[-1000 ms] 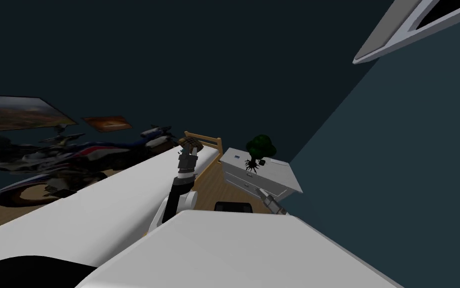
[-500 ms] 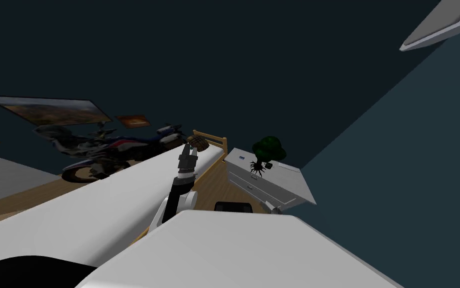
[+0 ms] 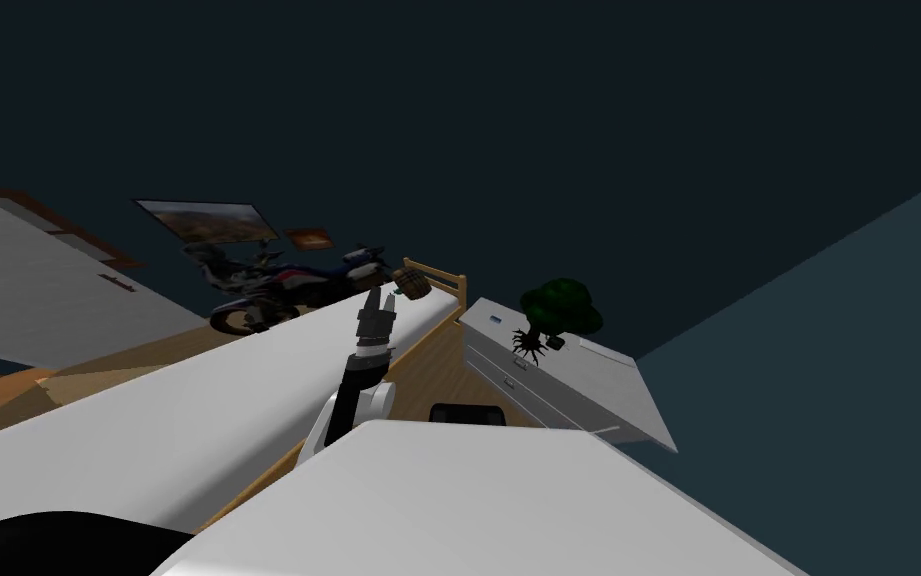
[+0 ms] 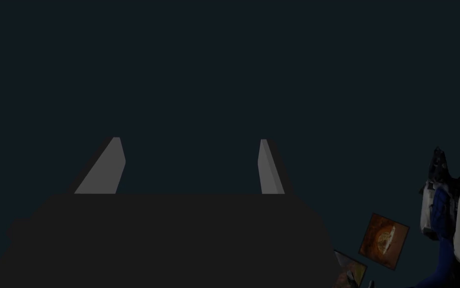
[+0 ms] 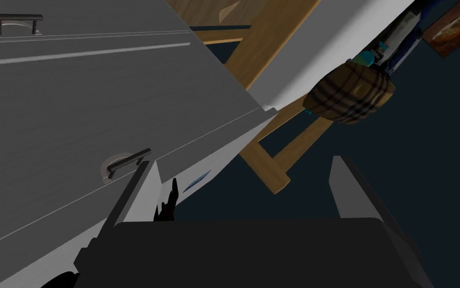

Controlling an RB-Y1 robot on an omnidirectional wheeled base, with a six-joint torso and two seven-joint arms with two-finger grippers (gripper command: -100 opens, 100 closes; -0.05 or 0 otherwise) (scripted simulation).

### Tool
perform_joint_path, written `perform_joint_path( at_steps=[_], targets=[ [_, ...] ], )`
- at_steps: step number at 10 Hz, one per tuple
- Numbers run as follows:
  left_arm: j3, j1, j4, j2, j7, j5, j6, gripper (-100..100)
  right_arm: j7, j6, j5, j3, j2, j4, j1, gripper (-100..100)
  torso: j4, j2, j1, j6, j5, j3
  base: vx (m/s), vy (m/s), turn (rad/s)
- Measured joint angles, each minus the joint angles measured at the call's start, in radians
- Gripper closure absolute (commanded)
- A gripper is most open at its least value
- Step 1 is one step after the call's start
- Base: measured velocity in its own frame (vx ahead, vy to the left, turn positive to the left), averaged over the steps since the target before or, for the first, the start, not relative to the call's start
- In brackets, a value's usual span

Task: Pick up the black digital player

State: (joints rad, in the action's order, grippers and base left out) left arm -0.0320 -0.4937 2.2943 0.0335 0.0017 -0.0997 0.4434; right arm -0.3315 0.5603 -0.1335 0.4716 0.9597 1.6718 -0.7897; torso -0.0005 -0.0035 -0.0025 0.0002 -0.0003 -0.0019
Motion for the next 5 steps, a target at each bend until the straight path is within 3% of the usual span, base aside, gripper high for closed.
perform_joint_path(
  at_steps=[1, 2, 4, 5],
  targets=[
    [0.000, 0.000, 0.000, 0.000, 0.000, 0.000, 0.000, 0, -0.002, -0.002, -0.001, 0.006, 0.021, -0.017, -0.001, -100, 0.000, 0.000, 0.000, 0.001, 0.000, 0.000, 0.016, -0.007, -0.013],
    [0.000, 0.000, 0.000, 0.000, 0.000, 0.000, 0.000, 0, -0.003, 0.006, -0.004, 0.015, 0.020, -0.049, 0.010, -100, 0.000, 0.001, 0.001, 0.001, 0.000, 0.001, 0.029, 0.002, 0.291],
    [0.000, 0.000, 0.000, 0.000, 0.000, 0.000, 0.000, 0, -0.015, 0.022, -0.009, 0.034, 0.091, -0.115, -0.018, -100, 0.000, -0.002, -0.001, 0.000, 0.000, -0.001, 0.087, -0.025, 0.439],
    [0.000, 0.000, 0.000, 0.000, 0.000, 0.000, 0.000, 0, -0.031, 0.007, -0.017, 0.050, 0.121, -0.129, -0.042, -100, -0.001, -0.004, -0.001, 0.000, 0.000, -0.002, 0.067, -0.030, 0.204]
  ],
)
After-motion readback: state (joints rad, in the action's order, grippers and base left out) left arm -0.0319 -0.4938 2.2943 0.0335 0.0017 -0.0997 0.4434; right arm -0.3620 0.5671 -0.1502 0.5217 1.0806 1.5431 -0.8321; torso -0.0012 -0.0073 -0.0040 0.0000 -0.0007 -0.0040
